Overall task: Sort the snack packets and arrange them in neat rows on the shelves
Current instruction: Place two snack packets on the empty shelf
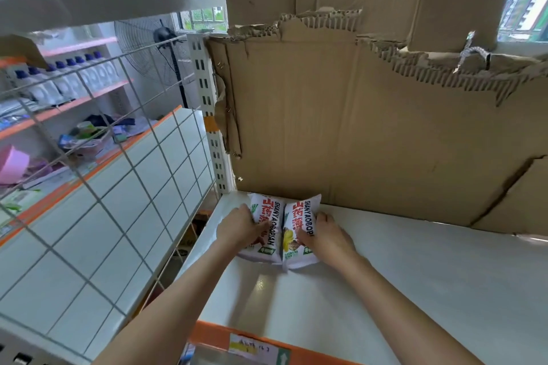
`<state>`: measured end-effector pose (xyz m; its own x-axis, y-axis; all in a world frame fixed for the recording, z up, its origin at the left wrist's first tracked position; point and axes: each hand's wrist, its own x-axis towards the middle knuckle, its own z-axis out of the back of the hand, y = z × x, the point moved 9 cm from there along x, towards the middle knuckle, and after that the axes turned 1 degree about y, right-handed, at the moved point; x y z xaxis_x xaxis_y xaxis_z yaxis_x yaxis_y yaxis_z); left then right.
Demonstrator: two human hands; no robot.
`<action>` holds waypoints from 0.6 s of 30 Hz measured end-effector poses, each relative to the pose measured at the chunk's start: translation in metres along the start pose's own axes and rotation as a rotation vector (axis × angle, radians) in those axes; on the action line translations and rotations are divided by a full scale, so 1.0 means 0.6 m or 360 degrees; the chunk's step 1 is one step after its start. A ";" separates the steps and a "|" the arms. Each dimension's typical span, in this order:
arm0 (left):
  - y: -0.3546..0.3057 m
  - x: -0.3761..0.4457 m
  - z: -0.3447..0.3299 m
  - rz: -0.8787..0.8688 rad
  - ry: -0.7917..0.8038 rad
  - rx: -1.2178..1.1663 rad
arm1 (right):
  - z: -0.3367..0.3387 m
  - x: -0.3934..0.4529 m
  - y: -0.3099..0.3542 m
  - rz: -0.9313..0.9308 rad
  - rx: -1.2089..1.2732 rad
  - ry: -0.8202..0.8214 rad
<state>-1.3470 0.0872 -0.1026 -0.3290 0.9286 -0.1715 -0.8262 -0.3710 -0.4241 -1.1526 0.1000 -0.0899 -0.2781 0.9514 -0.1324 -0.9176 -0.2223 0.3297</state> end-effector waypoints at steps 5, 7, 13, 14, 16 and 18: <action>-0.012 -0.015 0.015 -0.0141 -0.0209 0.0142 | 0.022 -0.014 0.000 0.0035 -0.0227 -0.0150; -0.021 -0.029 0.023 -0.0247 -0.0303 0.0250 | 0.031 -0.029 0.003 0.0093 -0.0269 -0.0213; -0.094 -0.100 0.024 -0.0790 -0.0372 0.0368 | 0.040 -0.105 0.008 0.0275 -0.0395 -0.0231; -0.107 -0.113 0.018 -0.0857 -0.0325 0.0312 | 0.039 -0.121 0.008 0.0319 -0.0414 -0.0251; -0.136 -0.141 0.002 -0.1028 -0.0252 0.0203 | 0.031 -0.153 0.003 0.0408 -0.0445 -0.0253; -0.168 -0.178 -0.024 -0.1289 -0.0221 0.0234 | 0.019 -0.185 -0.021 0.0393 -0.0527 -0.0233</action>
<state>-1.2219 0.0256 -0.0544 0.3473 0.9034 0.2517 -0.8794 0.4069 -0.2470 -1.1071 -0.0007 -0.0688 -0.4793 0.8759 0.0548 -0.8768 -0.4807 0.0142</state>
